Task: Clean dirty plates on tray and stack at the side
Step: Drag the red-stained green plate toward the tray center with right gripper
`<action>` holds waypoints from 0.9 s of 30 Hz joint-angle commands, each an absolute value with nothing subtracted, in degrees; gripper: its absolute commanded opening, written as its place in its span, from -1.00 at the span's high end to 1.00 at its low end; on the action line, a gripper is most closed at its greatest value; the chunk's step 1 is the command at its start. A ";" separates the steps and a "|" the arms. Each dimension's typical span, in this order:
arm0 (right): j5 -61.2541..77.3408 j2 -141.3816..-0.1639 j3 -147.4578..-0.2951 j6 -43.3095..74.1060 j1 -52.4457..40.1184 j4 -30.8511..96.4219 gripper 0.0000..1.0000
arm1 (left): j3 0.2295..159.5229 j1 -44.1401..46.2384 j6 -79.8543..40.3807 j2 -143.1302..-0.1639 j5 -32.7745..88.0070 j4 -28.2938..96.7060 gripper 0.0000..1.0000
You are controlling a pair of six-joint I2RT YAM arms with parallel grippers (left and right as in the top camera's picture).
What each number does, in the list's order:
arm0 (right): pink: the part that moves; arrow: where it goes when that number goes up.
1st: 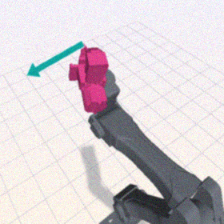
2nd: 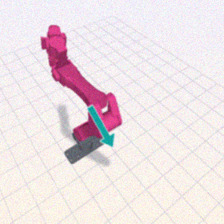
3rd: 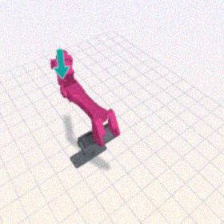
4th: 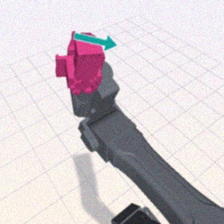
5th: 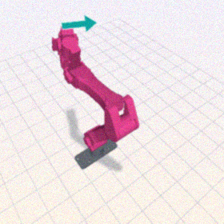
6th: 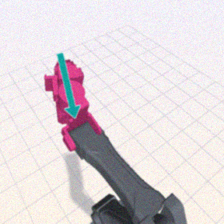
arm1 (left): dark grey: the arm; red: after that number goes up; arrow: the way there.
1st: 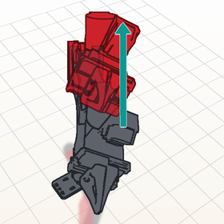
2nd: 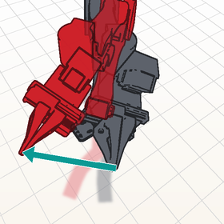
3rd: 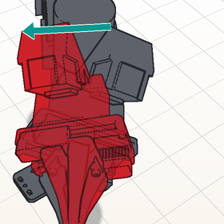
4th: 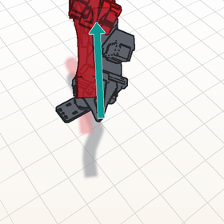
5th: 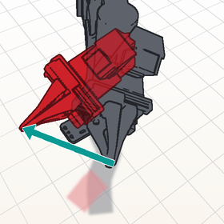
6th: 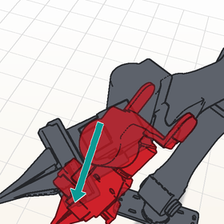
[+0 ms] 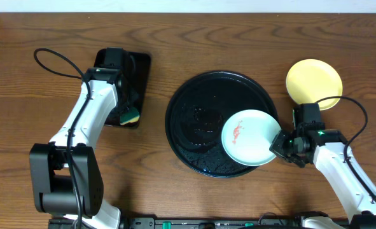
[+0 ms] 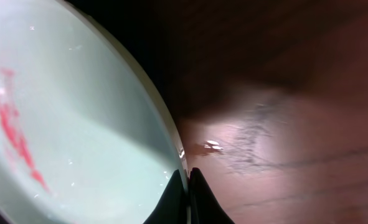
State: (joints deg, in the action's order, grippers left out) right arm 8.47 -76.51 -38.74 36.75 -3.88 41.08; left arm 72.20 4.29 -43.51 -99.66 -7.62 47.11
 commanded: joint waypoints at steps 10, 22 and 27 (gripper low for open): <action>14.70 -77.69 -43.86 28.58 -11.05 31.00 0.97 | 72.05 4.47 -43.83 -100.01 -7.88 46.78 0.85; 13.54 -91.05 -47.75 27.31 -16.12 23.14 0.97 | 72.05 4.47 -43.83 -100.01 -7.88 46.78 0.85; 13.19 -94.67 -51.18 27.27 -16.05 25.54 0.97 | 72.05 4.47 -43.83 -100.01 -7.90 46.74 0.85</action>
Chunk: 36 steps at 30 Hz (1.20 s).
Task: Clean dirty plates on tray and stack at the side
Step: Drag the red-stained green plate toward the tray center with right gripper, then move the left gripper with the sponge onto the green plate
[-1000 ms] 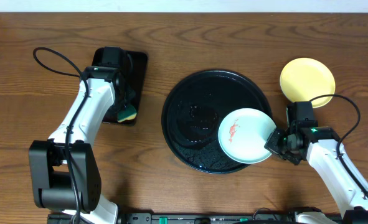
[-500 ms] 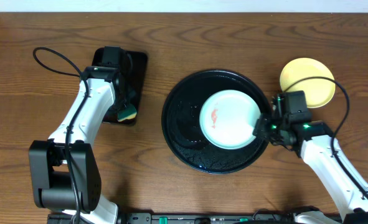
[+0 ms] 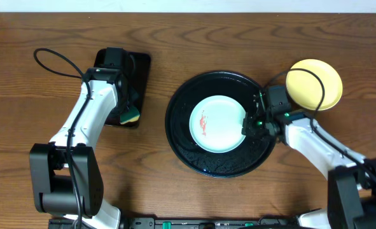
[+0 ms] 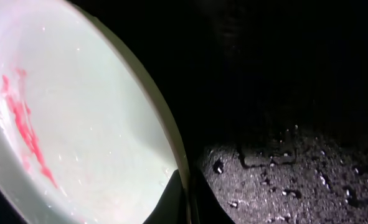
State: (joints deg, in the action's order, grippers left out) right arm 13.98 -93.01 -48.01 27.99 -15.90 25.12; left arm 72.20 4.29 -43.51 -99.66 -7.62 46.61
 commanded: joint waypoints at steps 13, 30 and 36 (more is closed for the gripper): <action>13.15 -100.44 -51.75 21.08 -16.08 27.46 0.97 | 72.05 4.47 -42.33 -99.98 -2.52 45.04 0.85; 13.54 -100.44 -51.75 15.57 -16.19 26.35 0.98 | 72.12 4.84 -29.56 -93.06 21.78 41.71 0.86; 13.54 -100.44 -51.75 15.57 -16.19 26.37 0.97 | 72.12 10.13 -28.88 -86.63 22.92 40.82 0.85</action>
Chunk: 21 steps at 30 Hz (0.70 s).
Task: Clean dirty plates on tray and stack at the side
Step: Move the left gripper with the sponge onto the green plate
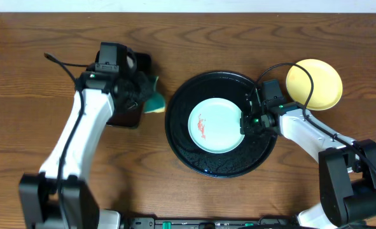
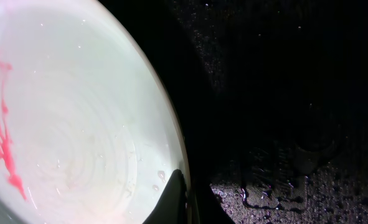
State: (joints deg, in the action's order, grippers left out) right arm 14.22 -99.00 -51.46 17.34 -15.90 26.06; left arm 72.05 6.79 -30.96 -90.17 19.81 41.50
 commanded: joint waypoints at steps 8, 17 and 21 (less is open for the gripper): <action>13.56 -100.44 -51.75 15.55 -16.19 26.39 0.97 | 72.12 18.74 -28.73 -86.17 22.90 39.90 0.85; 13.56 -100.44 -51.75 15.57 -16.19 26.44 0.97 | 72.12 27.14 -36.03 -88.58 13.65 35.53 0.85; 13.56 -100.44 -51.75 15.57 -16.19 26.41 0.98 | 72.10 28.93 -37.76 -91.05 13.63 34.54 0.85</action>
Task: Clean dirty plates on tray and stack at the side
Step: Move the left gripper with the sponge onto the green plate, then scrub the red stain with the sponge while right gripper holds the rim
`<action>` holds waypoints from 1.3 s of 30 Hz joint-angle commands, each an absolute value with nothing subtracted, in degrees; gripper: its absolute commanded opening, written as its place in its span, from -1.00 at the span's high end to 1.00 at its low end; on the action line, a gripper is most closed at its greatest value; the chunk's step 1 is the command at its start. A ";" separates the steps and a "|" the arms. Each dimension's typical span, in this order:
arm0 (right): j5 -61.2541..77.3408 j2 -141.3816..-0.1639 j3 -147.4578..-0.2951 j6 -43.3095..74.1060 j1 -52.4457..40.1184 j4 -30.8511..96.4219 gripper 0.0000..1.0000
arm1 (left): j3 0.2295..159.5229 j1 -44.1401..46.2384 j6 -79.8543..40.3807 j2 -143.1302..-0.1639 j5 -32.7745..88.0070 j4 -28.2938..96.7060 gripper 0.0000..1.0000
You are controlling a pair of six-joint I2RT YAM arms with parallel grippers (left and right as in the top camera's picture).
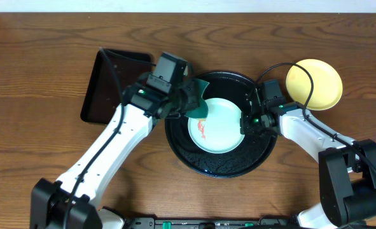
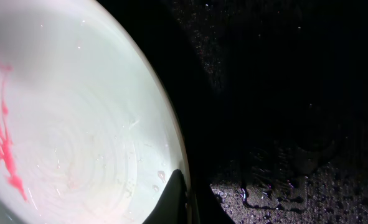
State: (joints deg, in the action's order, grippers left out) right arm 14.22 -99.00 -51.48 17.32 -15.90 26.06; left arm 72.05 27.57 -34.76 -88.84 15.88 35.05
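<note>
A pale green plate [image 1: 218, 127] with a red smear [image 1: 202, 129] lies in the middle of the round black tray [image 1: 222, 166]. My right gripper [image 1: 245, 122] is shut on the plate's right rim. The right wrist view shows the plate [image 2: 78, 112], its smear [image 2: 0, 146] and my gripper [image 2: 185, 202] pinching the rim, one dark finger [image 2: 174, 196] lying on the plate's inside. My left gripper [image 1: 189, 102] is shut on a teal sponge [image 1: 200, 103], held over the plate's upper left rim. Whether the sponge touches the plate cannot be told.
A clean yellow plate [image 1: 313, 84] sits on the table right of the tray, behind my right arm. A black rectangular holder [image 1: 111, 92] lies at the left. The tray floor [image 2: 296, 180] is wet with droplets.
My left arm has swung right, carrying the sponge from beside the rectangular holder to over the plate's upper left rim. The right gripper and the plate have not moved.
First my right gripper held the smeared plate at the tray's right edge, while the left one was at the sponge in the holder. Then the plate lay in the tray's middle. Later the left gripper held the sponge clear of the holder; now it is at the plate.
</note>
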 commanded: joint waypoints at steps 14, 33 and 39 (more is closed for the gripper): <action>13.54 -100.42 -51.75 15.57 -16.19 26.41 0.97 | 72.10 35.09 -49.08 -104.31 13.63 28.80 0.85; 13.54 -100.44 -51.75 15.57 -16.19 26.44 0.97 | 72.10 36.73 -52.23 -111.68 8.91 29.71 0.85; 13.54 -100.42 -51.75 15.59 -16.19 26.52 0.97 | 72.12 35.75 -55.44 -111.66 1.26 38.17 0.85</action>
